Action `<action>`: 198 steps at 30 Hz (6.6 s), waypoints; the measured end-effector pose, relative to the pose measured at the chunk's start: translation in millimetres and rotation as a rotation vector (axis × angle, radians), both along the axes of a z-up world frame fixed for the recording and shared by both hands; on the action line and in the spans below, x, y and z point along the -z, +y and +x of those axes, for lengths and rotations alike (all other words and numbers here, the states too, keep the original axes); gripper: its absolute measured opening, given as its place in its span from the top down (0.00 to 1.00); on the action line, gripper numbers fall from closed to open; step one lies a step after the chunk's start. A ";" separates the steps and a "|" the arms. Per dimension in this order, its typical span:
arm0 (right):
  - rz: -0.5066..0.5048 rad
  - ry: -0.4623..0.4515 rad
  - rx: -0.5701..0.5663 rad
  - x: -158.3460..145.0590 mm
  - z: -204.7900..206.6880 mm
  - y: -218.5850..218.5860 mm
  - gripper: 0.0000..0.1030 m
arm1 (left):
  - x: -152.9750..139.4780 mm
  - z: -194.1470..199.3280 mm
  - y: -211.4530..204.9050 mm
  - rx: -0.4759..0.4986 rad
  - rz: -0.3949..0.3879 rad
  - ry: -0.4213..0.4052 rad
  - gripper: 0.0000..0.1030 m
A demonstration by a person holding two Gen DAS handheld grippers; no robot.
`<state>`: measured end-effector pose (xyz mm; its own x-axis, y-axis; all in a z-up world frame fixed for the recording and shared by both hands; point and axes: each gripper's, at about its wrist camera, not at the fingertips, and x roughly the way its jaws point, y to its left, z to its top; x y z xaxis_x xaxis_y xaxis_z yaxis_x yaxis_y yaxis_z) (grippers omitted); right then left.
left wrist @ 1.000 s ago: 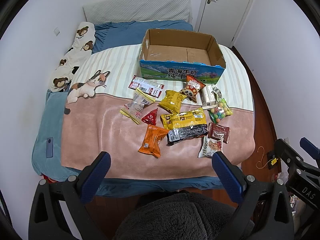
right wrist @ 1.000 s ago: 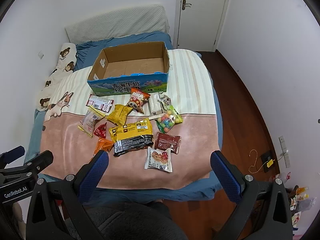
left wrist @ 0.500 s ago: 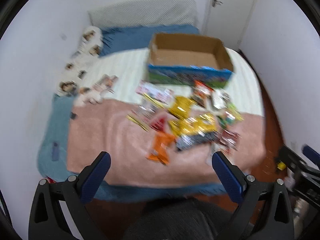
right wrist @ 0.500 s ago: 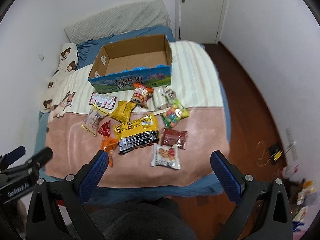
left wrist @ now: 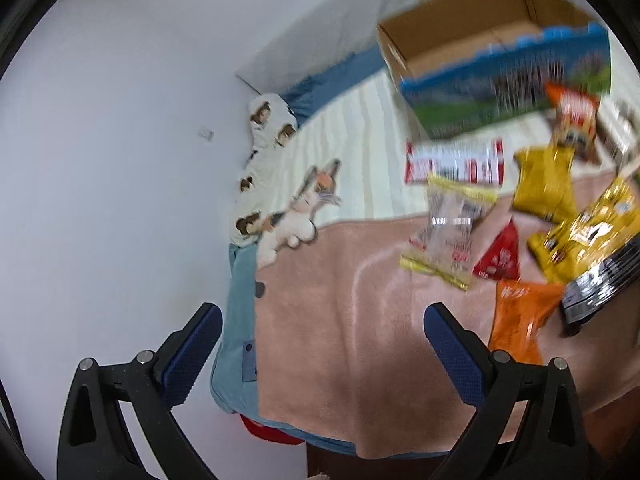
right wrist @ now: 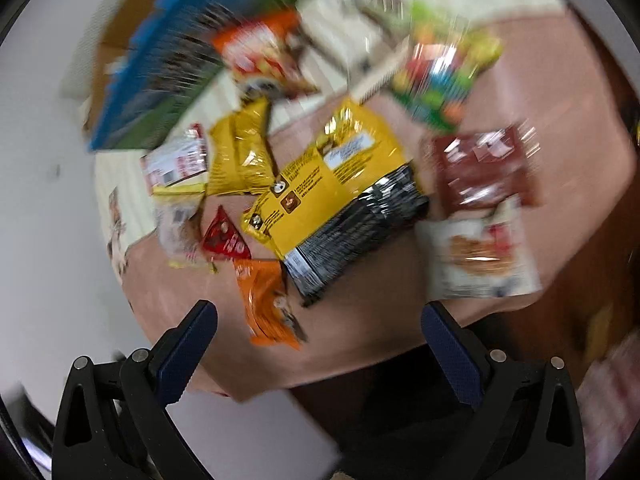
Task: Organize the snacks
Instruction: 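Grasp the orange pastry packet with the left gripper while the right grasps the yellow-black bag, then carry both packets over the cardboard box with both grippers, then open both grippers to drop the packets into the box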
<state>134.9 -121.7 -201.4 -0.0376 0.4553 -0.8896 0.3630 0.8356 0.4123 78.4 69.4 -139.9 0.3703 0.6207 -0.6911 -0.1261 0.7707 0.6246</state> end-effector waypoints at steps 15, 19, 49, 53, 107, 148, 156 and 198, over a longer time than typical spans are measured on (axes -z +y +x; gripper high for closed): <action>-0.059 0.312 0.328 126.2 40.0 42.3 0.01 | 86.7 26.5 3.8 -0.035 -0.246 0.218 0.00; -0.118 0.230 0.089 116.1 50.7 59.3 0.05 | 100.0 26.4 1.3 -0.021 -0.379 0.274 0.00; -0.302 0.064 -0.583 98.5 65.1 113.0 0.12 | 149.9 26.1 -35.5 0.096 -0.772 0.447 0.52; -0.338 0.012 -0.677 95.8 50.2 126.8 0.12 | 147.6 20.9 12.6 -0.174 -0.848 0.341 0.52; -0.281 -0.061 -0.343 134.0 -9.9 46.2 0.15 | 123.5 3.9 73.0 -0.171 -0.804 0.308 0.53; 0.005 -0.467 -0.334 -43.7 120.8 -131.5 0.15 | -100.1 144.1 -41.1 0.123 -0.845 -0.013 0.53; -0.101 -0.505 -0.370 -38.5 251.6 -141.6 0.15 | -76.5 273.8 -38.0 0.071 -0.871 0.044 0.53; -0.302 -0.283 -0.493 61.8 360.2 -55.0 0.02 | -6.7 355.4 -33.7 0.016 -0.803 0.183 0.07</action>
<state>495.1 -176.7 -263.2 0.0762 0.1724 -0.9821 -0.1819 0.9708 0.1563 433.8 35.7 -133.2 0.2136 -0.0923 -0.9725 -0.0608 0.9923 -0.1076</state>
